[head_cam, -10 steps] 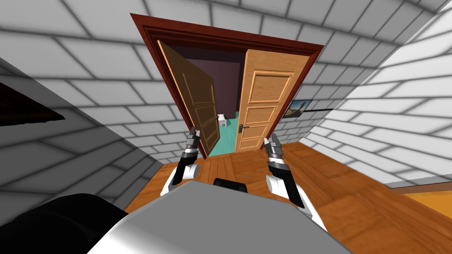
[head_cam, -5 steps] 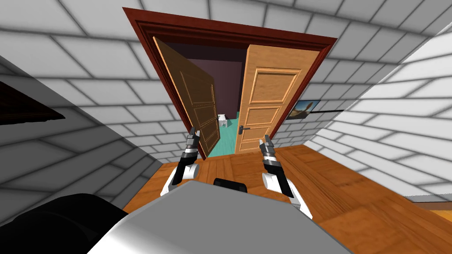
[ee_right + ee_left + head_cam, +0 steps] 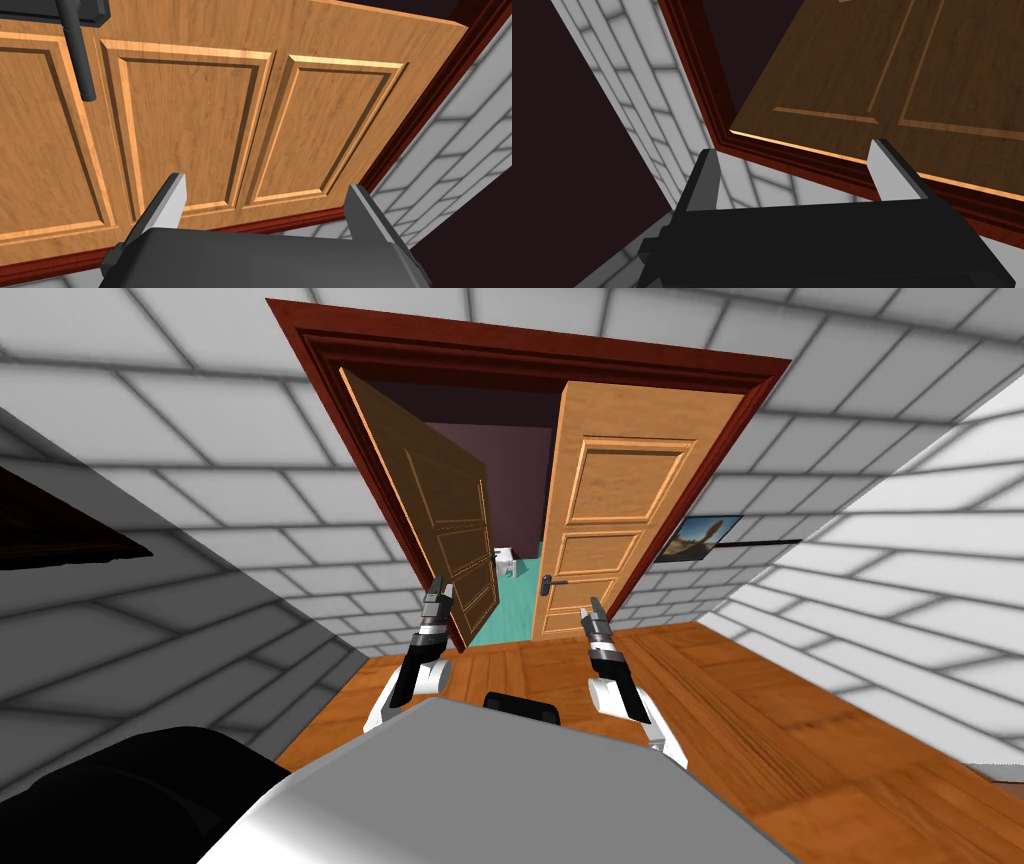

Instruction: Push the door open

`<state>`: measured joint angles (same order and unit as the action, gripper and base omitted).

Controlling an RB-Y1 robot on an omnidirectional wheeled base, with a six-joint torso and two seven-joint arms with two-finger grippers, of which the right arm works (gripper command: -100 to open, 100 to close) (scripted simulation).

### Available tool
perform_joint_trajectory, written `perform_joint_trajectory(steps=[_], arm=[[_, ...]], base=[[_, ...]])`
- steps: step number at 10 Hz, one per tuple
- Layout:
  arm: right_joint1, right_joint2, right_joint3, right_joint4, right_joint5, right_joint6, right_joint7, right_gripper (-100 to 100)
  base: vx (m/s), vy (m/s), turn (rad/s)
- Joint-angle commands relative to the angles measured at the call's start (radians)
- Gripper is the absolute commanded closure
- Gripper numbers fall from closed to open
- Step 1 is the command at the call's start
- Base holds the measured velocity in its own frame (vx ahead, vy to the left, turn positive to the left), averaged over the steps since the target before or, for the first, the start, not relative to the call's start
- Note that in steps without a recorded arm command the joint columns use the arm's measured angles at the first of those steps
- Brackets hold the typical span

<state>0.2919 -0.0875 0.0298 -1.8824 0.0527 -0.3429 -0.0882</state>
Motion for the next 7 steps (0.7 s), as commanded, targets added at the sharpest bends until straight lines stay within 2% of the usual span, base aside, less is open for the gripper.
perform_joint_trajectory(steps=[1,4,5,7], arm=[[-0.025,-0.001,0.010,0.047,-0.002,0.010,-0.001,-100],[-0.062,-0.006,0.026,0.129,-0.007,0.021,-0.006,-100],[-0.062,-0.006,0.026,0.129,-0.007,0.021,-0.006,-100],[-0.086,-0.009,0.037,0.181,-0.011,0.029,-0.009,-100]], base=[[0.094,-0.073,0.065],[0.090,-0.084,0.062],[0.055,-0.056,0.021],[0.061,-0.046,0.052]])
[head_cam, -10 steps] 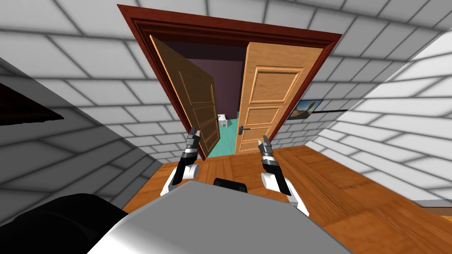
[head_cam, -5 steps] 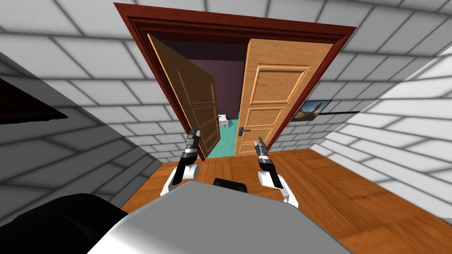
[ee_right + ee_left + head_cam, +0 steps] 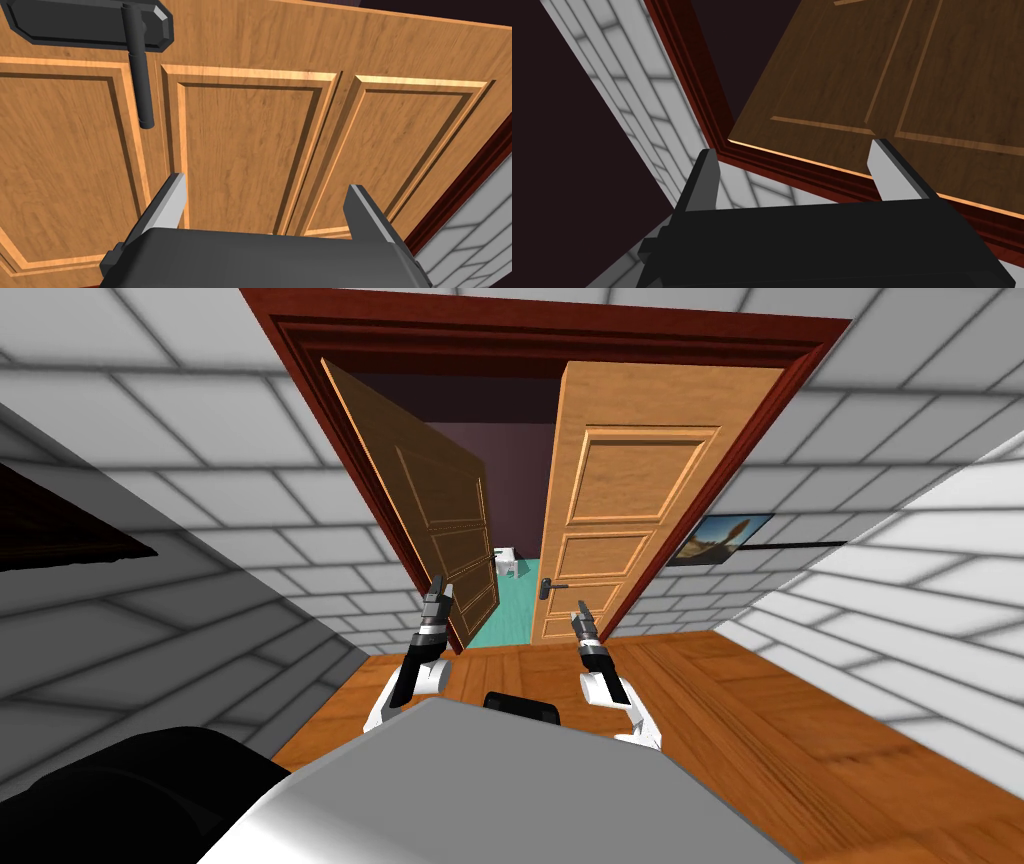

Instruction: Push the door open

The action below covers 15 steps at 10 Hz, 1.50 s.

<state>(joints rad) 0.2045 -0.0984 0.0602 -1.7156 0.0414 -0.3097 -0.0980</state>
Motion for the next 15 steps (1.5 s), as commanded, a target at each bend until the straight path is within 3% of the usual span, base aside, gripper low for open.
perform_joint_trajectory(steps=[1,7,15], arm=[[-0.011,0.001,0.012,0.041,-0.002,0.000,-0.001,-100],[-0.075,-0.005,0.040,0.182,-0.011,0.020,-0.009,-100],[-0.139,-0.007,0.069,0.321,-0.021,0.041,-0.017,-100]], base=[[0.087,-0.078,0.058],[0.089,-0.080,0.057],[0.083,-0.060,0.042]])
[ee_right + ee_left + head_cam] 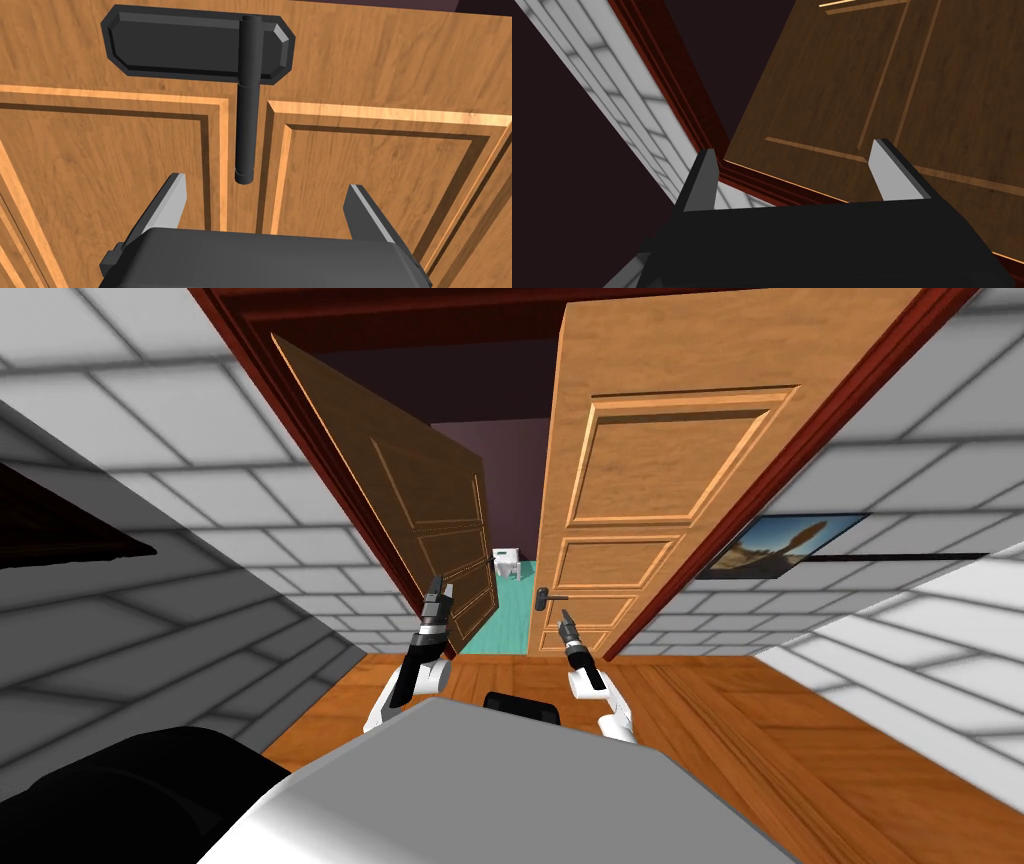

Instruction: Push the door open

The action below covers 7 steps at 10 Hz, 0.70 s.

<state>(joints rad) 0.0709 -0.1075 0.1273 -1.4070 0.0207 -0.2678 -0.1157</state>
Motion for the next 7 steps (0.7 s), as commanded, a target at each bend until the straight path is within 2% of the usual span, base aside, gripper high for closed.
perform_joint_trajectory(steps=[1,2,3,7], arm=[[-0.014,0.002,0.005,0.032,-0.001,0.002,-0.001,-100],[-0.010,0.002,0.003,0.017,-0.001,0.004,0.000,-100],[-0.018,0.004,-0.002,0.030,-0.001,0.002,0.002,-100],[-0.037,0.009,-0.014,0.058,-0.003,-0.005,0.005,-100]], base=[[0.088,-0.047,0.048],[0.038,-0.024,0.014],[0.118,-0.006,0.021],[0.195,0.008,0.023]])
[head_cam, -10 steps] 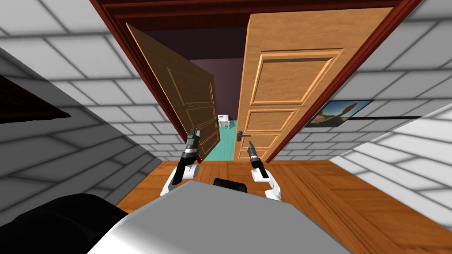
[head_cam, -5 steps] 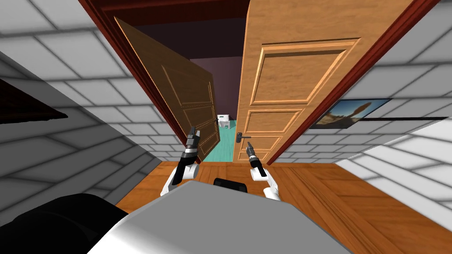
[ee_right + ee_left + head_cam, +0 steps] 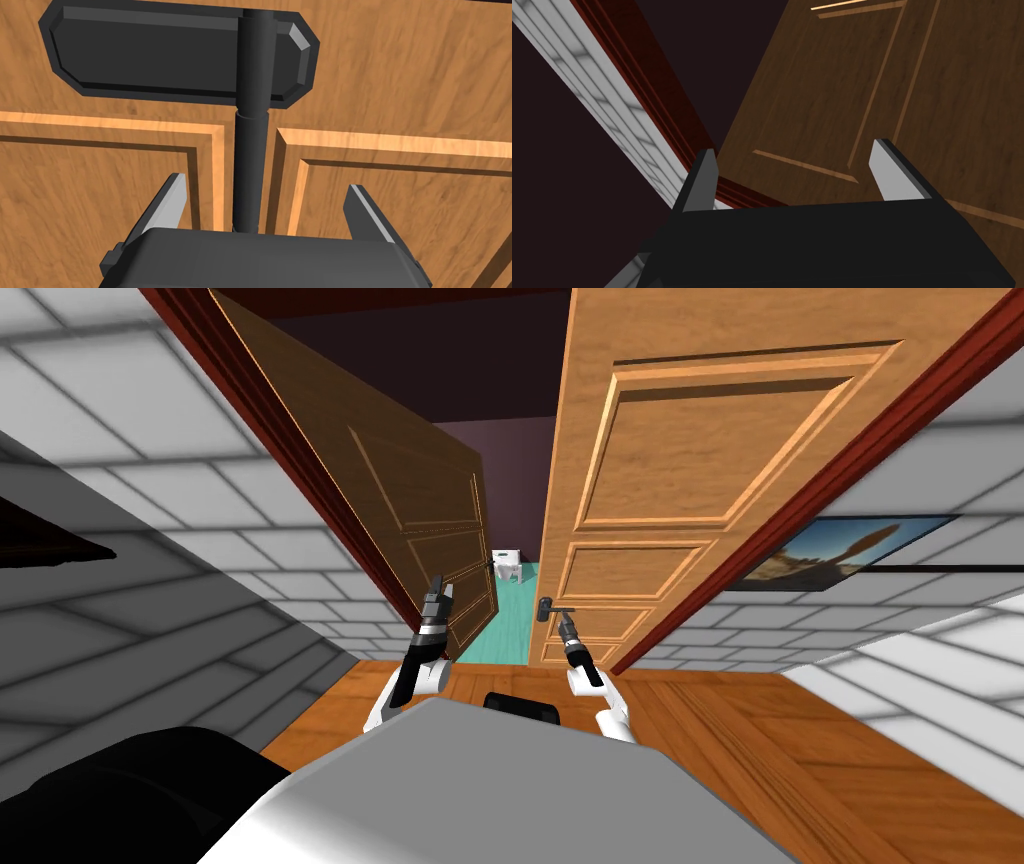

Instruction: Push the door open

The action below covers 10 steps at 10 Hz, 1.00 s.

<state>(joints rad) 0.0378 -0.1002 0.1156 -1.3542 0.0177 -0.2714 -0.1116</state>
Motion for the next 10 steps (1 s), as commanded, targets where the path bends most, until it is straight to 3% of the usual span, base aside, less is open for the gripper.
perform_joint_trajectory(steps=[1,4,5,10], arm=[[-0.009,0.004,-0.006,0.013,-0.001,-0.003,0.002,-100],[-0.017,0.008,-0.011,0.026,-0.001,-0.006,0.004,-100],[-0.017,0.008,-0.011,0.026,-0.001,-0.006,0.004,100],[-0.017,0.008,-0.011,0.026,-0.001,-0.006,0.004,100]], base=[[0.224,0.007,0.028],[0.172,0.034,0.017],[-0.008,-0.004,-0.002],[-0.007,-0.004,0.006]])
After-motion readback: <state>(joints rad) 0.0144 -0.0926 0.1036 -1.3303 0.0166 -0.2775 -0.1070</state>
